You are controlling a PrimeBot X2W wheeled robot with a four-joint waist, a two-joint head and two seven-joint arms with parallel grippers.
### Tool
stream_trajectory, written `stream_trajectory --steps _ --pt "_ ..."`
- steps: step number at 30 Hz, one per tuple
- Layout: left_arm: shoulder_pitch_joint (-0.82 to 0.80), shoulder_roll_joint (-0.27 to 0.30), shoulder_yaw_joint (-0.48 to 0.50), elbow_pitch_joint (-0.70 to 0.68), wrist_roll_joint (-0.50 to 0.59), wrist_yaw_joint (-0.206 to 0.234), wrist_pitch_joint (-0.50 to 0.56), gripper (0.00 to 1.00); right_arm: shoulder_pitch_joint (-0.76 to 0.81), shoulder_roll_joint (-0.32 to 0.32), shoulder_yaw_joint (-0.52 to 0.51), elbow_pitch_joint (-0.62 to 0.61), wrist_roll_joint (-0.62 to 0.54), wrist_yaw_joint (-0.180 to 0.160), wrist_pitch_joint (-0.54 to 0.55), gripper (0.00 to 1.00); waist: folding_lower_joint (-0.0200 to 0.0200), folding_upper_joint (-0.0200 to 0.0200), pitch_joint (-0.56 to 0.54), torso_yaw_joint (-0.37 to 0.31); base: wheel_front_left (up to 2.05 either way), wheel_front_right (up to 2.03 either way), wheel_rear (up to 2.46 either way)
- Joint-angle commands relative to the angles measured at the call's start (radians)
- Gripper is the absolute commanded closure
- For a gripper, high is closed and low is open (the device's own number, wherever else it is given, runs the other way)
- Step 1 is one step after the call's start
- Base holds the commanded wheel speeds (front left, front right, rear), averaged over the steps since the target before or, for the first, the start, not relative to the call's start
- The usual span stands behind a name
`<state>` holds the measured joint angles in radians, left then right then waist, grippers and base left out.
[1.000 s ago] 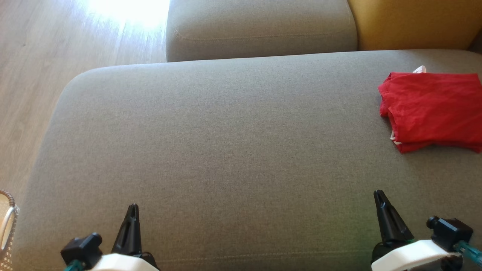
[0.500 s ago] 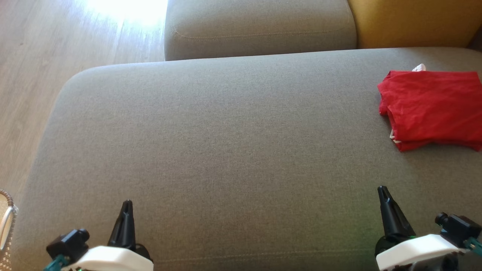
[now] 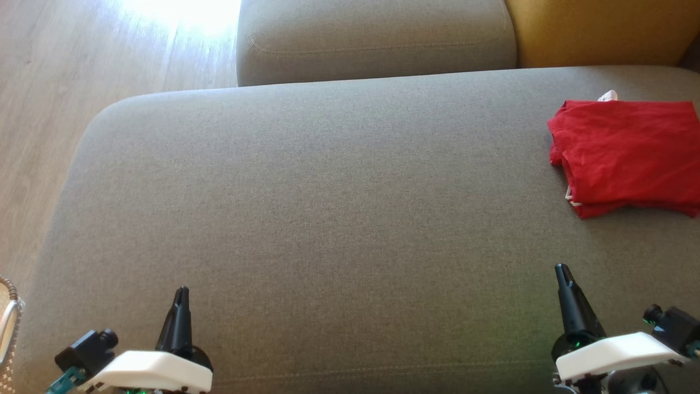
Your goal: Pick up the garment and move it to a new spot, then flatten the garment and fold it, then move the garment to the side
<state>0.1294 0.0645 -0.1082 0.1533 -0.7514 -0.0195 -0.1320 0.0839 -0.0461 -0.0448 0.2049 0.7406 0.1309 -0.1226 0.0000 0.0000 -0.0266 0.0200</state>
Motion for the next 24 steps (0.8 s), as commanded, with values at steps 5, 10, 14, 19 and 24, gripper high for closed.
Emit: stream_trajectory --steps 5,10,14,19,24 --pt "-0.070 0.018 0.038 -0.018 -0.087 -0.018 0.020 1.00 -0.065 -0.020 0.000 -0.023 0.089 0.000 0.019 1.00 0.0000 0.0000 0.002 -0.002 0.00 0.00 0.00" --pt "-0.082 0.019 0.047 -0.010 -0.148 -0.025 0.033 1.00 -0.074 -0.021 -0.002 -0.019 0.149 0.000 0.033 1.00 0.0000 0.0000 0.004 -0.003 0.00 0.00 0.00" --pt "-0.092 0.019 0.055 -0.004 -0.197 -0.030 0.044 1.00 -0.081 -0.021 -0.004 -0.015 0.197 0.000 0.044 1.00 0.0000 0.0000 0.006 -0.004 0.00 0.00 0.00" --pt "-0.104 0.020 0.065 0.004 -0.258 -0.037 0.058 1.00 -0.091 -0.022 -0.007 -0.011 0.258 0.000 0.058 1.00 0.0000 0.0000 0.008 -0.005 0.00 0.00 0.00" --pt "-0.116 0.020 0.075 0.012 -0.318 -0.044 0.071 1.00 -0.100 -0.022 -0.010 -0.006 0.317 0.000 0.073 1.00 0.0000 0.0000 0.010 -0.007 0.00 0.00 0.00"
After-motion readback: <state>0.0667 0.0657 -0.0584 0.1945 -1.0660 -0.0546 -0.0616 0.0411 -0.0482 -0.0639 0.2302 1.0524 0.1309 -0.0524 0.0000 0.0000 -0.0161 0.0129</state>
